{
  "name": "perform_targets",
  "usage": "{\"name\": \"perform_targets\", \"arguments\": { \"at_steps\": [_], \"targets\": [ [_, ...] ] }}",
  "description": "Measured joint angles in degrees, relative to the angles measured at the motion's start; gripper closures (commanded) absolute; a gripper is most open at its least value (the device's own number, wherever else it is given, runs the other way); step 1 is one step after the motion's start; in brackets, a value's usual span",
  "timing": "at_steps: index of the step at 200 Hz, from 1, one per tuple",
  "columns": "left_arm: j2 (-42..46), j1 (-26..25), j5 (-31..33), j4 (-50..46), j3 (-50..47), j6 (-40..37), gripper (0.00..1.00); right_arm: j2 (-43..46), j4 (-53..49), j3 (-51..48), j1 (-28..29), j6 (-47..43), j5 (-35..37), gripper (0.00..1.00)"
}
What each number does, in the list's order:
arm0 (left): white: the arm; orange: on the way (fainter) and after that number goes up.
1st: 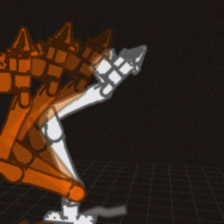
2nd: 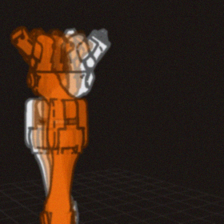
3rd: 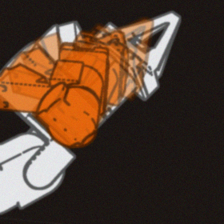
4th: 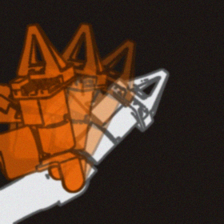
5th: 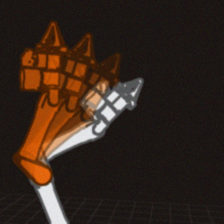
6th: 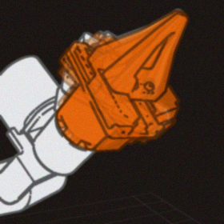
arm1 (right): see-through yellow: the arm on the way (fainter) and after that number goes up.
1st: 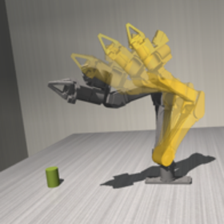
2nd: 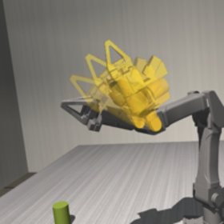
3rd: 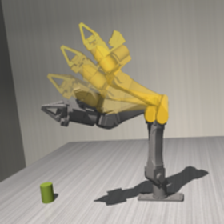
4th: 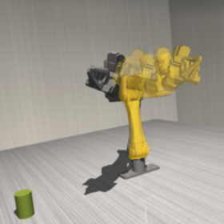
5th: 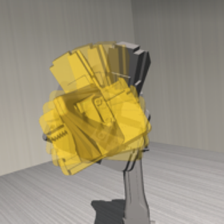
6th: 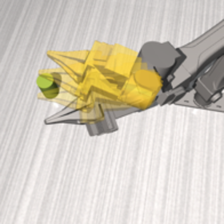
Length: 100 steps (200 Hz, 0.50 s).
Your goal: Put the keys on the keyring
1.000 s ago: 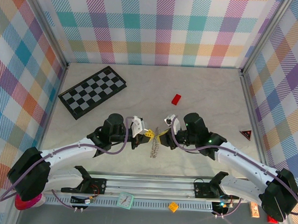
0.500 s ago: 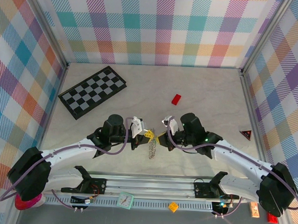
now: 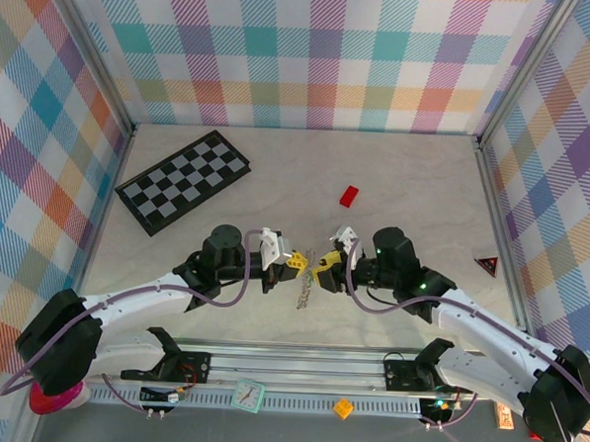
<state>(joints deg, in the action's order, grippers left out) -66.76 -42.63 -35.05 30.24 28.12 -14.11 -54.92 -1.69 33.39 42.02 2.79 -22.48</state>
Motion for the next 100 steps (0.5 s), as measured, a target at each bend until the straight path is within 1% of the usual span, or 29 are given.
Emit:
{"name": "perform_targets", "arguments": {
  "at_steps": [40,61,100],
  "targets": [
    [-1.9,0.0,0.0,2.6,-1.9,0.0,1.00,0.4,2.2,-1.7,-0.5,-8.3,0.8,0.59],
    [-3.2,0.0,0.0,4.9,-3.1,0.7,1.00,0.4,2.8,-3.0,-1.5,-12.0,-0.2,0.59],
    [-4.5,0.0,-0.1,8.7,-3.7,1.3,1.00,-0.1,5.5,-4.9,-2.0,-15.3,-2.7,0.58]
  ]
}}
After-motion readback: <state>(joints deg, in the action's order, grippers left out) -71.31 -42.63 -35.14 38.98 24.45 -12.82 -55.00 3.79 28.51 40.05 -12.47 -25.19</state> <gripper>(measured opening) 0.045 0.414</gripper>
